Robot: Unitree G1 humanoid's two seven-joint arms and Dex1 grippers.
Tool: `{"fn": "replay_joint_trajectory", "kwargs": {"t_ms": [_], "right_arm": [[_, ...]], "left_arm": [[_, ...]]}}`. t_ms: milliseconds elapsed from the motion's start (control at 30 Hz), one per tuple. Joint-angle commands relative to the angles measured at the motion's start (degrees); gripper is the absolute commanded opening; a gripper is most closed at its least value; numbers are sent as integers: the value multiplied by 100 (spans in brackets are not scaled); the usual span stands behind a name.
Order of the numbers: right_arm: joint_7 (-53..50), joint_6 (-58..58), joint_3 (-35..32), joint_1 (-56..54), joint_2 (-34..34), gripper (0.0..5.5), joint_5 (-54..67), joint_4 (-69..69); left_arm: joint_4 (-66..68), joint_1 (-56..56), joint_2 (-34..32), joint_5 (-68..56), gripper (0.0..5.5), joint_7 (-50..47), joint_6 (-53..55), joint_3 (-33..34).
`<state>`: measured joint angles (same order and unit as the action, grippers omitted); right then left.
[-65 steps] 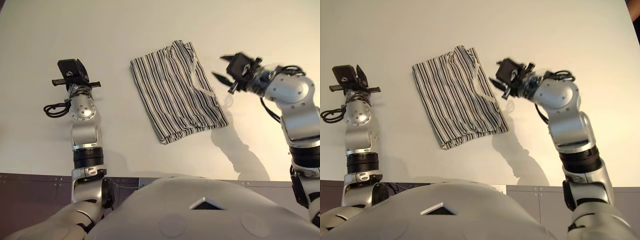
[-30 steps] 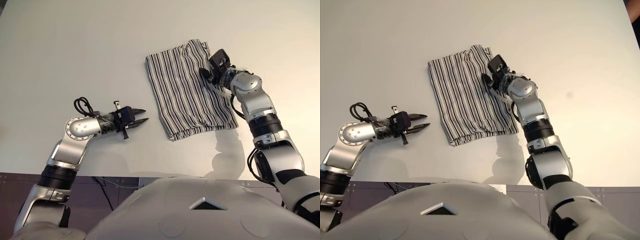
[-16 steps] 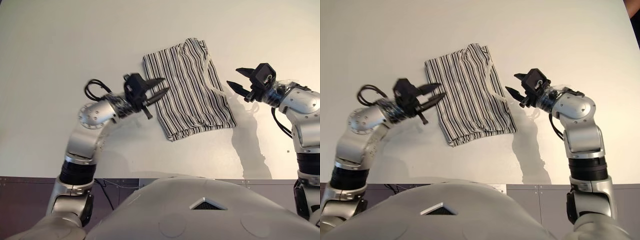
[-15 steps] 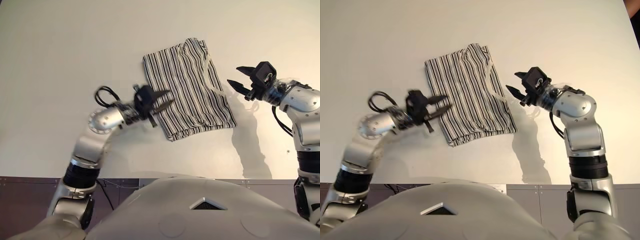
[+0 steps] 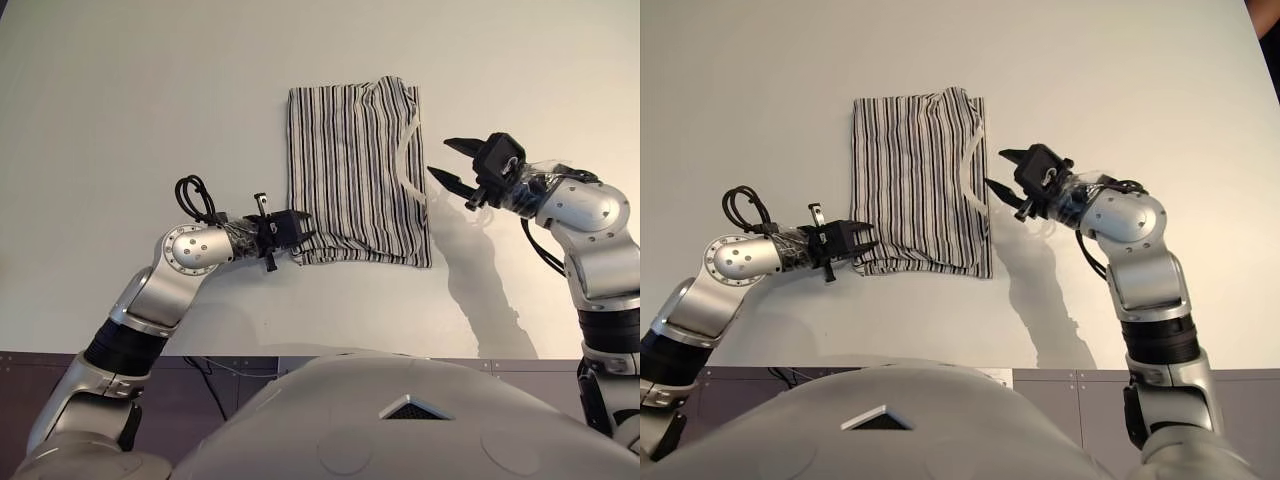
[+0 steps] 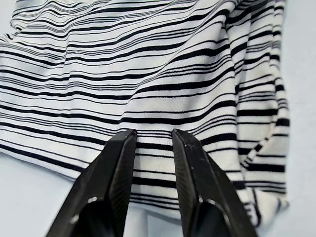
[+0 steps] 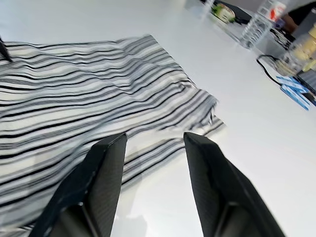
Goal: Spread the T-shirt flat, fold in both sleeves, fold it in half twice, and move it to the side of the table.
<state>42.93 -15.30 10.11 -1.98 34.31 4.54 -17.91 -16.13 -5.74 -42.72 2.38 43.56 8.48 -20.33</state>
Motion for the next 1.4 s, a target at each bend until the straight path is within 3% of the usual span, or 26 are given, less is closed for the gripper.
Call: {"fn": "replay_joint_trajectory", "kwargs": {"t_ms": [33,133,200,300,400,500,667,900,1067,1333,1400], "right_arm": [[229,94,-128,351,344,209,73,-781],[617,961,-501,822,1110,209,-246,-898],[688,1853,-587,1212,1599,216,-733,-510],[462,3447,-249,1319,2083,216,-1785,569],[275,4285,161,1082,1955,216,-2316,1150],[60,4846,571,734,1655,216,-2662,1565],[105,5428,959,313,1576,216,-2754,1891],[318,5659,1321,-181,1457,216,-2588,2182],[805,5724,1419,-84,1829,216,-1980,1856],[519,5911,1563,-246,1352,216,-2410,2333],[458,5909,1618,-222,1247,216,-2461,2313]], "left_arm": [[-230,-117,133,9,131,-392,36,513],[-726,-223,-194,-426,131,-405,263,1752],[-1066,-542,-555,-524,151,-56,115,2142],[-1030,-1522,-1242,-5,195,608,-1027,1755],[-194,-1887,-1652,786,242,676,-2415,1401],[806,-1276,-1560,1761,288,306,-3472,901],[1719,-376,-1094,2121,288,85,-4474,218],[1892,-355,-1105,1957,288,141,-4892,-156],[2177,-115,-1012,2095,288,123,-5118,-369],[2620,87,-956,2239,288,-87,-5420,-528],[2697,108,-948,2265,258,-129,-5499,-586]]}}
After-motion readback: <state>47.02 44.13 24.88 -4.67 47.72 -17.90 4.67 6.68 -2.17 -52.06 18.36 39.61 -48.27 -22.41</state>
